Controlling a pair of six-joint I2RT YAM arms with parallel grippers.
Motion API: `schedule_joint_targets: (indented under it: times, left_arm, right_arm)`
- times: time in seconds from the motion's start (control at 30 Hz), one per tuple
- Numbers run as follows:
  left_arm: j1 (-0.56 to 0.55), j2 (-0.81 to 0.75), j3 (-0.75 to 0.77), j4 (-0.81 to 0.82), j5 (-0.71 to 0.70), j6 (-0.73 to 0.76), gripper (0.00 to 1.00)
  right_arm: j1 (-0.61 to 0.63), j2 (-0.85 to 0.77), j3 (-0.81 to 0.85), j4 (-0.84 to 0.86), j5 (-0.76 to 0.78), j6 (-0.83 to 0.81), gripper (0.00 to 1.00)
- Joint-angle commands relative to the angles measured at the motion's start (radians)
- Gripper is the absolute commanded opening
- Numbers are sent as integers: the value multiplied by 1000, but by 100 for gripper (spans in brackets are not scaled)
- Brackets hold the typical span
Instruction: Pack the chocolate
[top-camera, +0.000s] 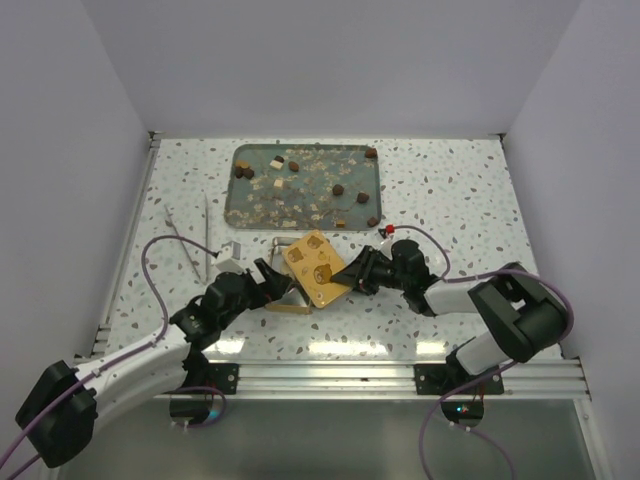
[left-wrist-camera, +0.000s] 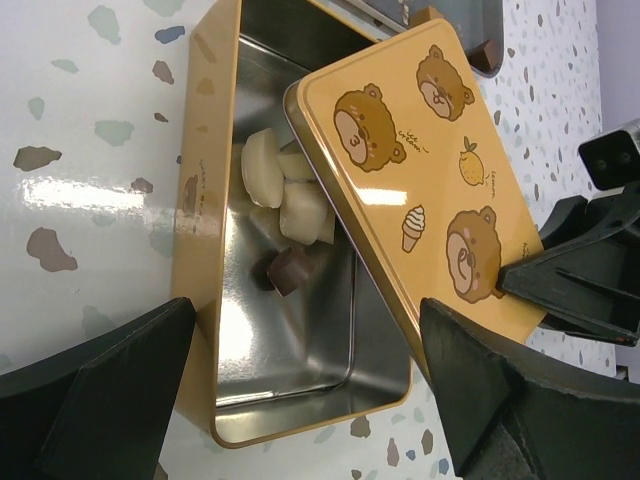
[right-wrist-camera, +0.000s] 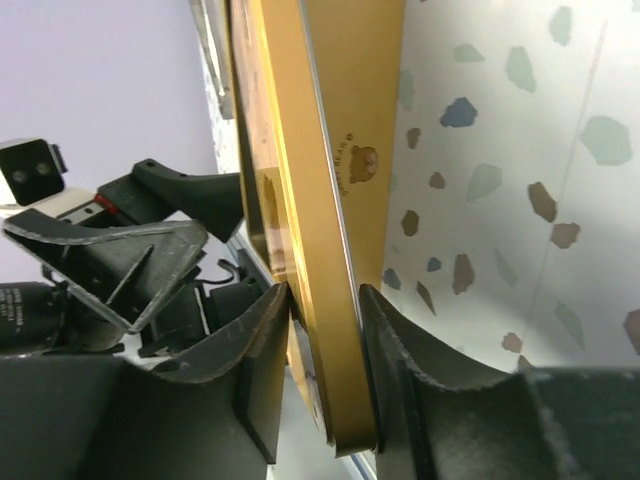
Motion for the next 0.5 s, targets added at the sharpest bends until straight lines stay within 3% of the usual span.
schedule_joint_targets:
  times: [0.0,0.2,0.47]
  left_arm:
    - [8,16,0,90,17,-2,100]
    - [8,39,3,121,49,-1,100]
    - [6,47,3,135,86,-7,100]
  right_arm:
    - [-2,27,-3,-51,23,-26,38]
    - [-2,36,0,-67,16,-21,44]
    - [-2,7,23,-160,29,-23,45]
